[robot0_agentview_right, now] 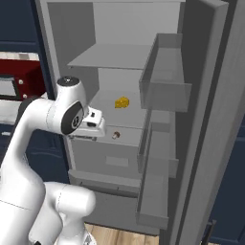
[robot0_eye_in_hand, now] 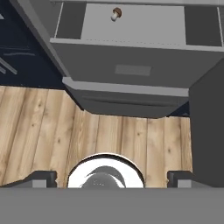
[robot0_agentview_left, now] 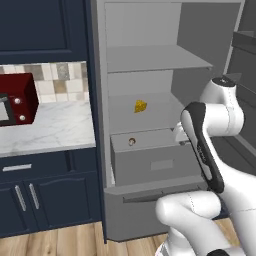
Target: Fully open the fridge drawer.
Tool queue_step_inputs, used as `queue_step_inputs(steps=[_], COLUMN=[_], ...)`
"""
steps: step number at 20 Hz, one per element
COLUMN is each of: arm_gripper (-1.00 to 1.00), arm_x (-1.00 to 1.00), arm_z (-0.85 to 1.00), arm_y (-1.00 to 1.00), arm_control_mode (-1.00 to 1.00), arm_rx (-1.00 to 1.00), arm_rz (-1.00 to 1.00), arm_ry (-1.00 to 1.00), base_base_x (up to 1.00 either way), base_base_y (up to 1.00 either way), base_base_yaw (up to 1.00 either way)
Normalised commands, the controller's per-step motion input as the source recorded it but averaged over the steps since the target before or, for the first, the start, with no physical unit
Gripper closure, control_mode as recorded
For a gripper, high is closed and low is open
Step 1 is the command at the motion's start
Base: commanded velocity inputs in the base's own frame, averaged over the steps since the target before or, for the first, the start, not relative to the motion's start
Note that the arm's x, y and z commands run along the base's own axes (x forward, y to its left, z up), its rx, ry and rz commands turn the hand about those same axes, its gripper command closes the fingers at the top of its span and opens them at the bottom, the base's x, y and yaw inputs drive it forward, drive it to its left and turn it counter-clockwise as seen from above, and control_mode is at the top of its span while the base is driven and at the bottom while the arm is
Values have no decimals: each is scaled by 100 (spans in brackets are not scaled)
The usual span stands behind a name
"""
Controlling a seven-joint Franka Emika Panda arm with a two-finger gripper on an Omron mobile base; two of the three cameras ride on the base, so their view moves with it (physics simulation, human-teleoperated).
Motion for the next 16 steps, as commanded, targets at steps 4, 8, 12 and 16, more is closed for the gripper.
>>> queue_step_inputs(steps=[4,8,12,16], arm_gripper=[-100,-100,-100,-100], arm_x=[76,76,83,70], arm_z=[-48,-51,-44,-19], arm_y=[-8,0,0,-1], arm_control_mode=[-100,-100,-100,-100], arm_rx=[0,0,0,0], arm_rz=[0,0,0,0], arm_ry=[-9,-4,-1,0], base_base_x=[0,0,0,0], base_base_y=[0,0,0,0], base_base_yaw=[0,0,0,0])
